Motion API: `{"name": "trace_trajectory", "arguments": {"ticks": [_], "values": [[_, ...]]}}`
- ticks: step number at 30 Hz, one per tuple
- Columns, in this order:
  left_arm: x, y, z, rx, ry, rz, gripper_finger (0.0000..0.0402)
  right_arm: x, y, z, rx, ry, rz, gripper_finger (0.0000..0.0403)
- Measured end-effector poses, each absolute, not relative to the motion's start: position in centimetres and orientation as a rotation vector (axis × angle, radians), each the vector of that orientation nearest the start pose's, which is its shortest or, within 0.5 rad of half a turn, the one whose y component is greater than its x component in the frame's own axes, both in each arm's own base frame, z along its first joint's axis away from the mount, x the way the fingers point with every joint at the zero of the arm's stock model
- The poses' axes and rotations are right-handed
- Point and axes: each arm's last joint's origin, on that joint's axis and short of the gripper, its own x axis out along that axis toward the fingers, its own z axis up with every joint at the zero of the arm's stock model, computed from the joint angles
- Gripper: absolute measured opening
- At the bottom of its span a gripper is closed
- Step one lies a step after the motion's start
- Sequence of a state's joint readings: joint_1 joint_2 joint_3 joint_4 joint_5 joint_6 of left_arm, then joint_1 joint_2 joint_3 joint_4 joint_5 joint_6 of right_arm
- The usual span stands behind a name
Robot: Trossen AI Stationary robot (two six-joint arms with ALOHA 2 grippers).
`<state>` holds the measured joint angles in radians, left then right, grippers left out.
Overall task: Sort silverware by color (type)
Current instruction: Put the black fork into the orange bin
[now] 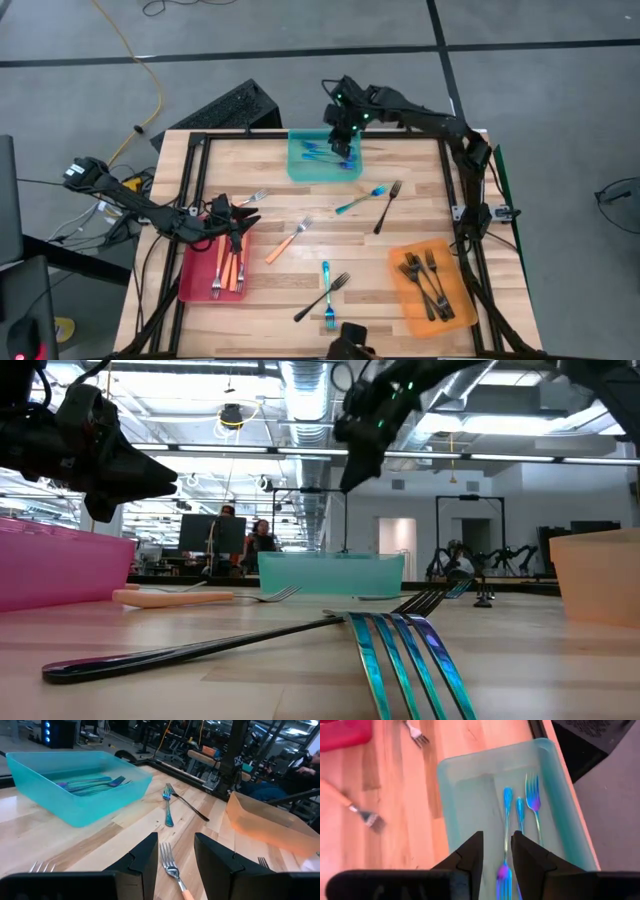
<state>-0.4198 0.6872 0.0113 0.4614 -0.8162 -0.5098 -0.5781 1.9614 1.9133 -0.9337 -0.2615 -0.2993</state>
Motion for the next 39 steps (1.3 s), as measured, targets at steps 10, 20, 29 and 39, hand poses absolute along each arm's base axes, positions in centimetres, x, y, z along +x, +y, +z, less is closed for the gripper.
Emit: {"name": "trace_trajectory", "arguments": {"ticks": [10,20,29,39], "values": [[12.8,-3.5,14.6,-0.385,0.085,0.385,0.0112,28.8,-18.3,39.1,0.126,1.086,-0.228,0.0123],[12.8,-3.5,14.6,-0.378,0.086,0.386,0.0112,19.5,-13.1,45.1,0.104,1.049,-0.27,0.0123],[12.8,-3.5,14.6,-0.389,0.083,0.388,0.0112,13.1,-10.2,43.4,0.129,0.931,-0.388,0.0123],[12.8,-3.5,14.6,-0.379,0.085,0.389,0.0112,9.7,-7.9,36.1,0.319,0.915,-0.496,0.0123]]}}
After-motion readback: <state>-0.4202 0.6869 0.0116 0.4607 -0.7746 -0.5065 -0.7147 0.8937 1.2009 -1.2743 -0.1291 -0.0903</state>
